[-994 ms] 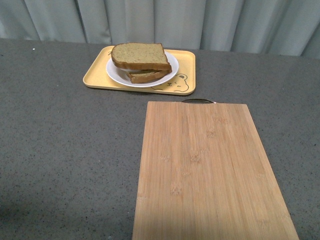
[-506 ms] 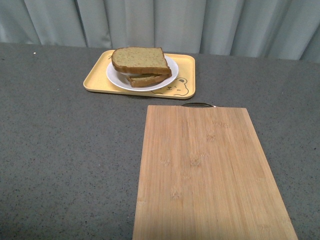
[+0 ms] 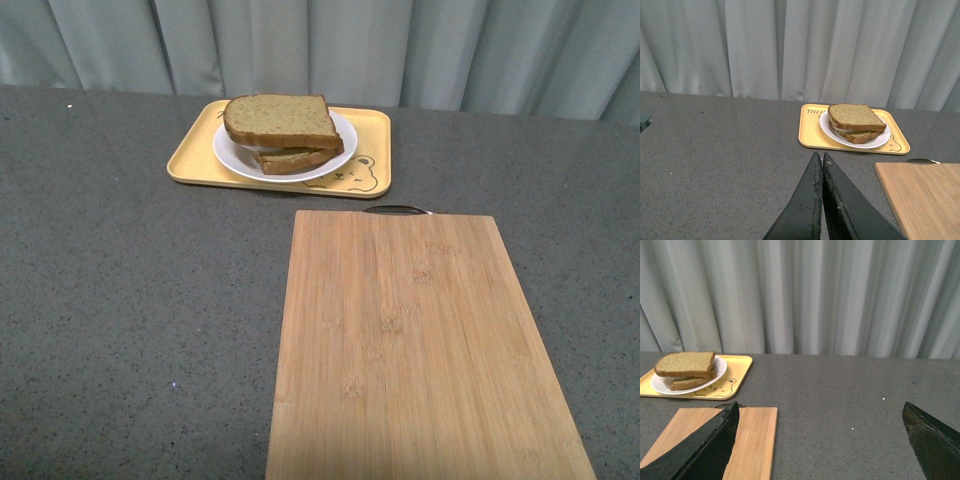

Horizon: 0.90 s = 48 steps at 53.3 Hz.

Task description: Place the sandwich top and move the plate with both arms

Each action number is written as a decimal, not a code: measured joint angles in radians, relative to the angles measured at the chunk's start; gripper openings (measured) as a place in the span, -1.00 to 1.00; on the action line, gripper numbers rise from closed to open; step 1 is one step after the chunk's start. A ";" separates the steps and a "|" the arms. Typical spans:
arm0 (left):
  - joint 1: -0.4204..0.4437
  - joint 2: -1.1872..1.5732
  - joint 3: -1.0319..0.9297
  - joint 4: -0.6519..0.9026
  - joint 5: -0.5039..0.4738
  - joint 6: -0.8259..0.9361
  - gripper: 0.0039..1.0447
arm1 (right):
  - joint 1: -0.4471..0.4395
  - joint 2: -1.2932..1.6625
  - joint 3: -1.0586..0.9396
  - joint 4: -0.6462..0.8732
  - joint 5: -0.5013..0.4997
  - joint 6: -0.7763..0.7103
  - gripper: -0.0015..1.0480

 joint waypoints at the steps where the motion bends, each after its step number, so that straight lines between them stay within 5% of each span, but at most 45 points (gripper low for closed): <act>1: 0.000 -0.007 0.000 -0.008 0.000 0.000 -0.93 | 0.000 0.000 0.000 0.000 0.000 0.000 0.82; 10: 0.000 -0.163 0.000 -0.190 0.000 0.000 -0.93 | 0.000 0.000 0.000 0.000 0.000 0.000 0.82; 20: 0.000 -0.194 0.000 -0.202 0.000 0.000 -0.92 | 0.000 0.000 0.000 0.000 0.000 0.000 0.82; 30: 0.000 -0.196 0.000 -0.202 0.000 0.000 -0.15 | 0.000 0.000 0.000 0.000 0.000 0.000 0.82; 48: 0.000 -0.196 0.000 -0.202 0.000 0.000 0.88 | 0.000 0.000 0.000 0.000 0.000 0.000 0.82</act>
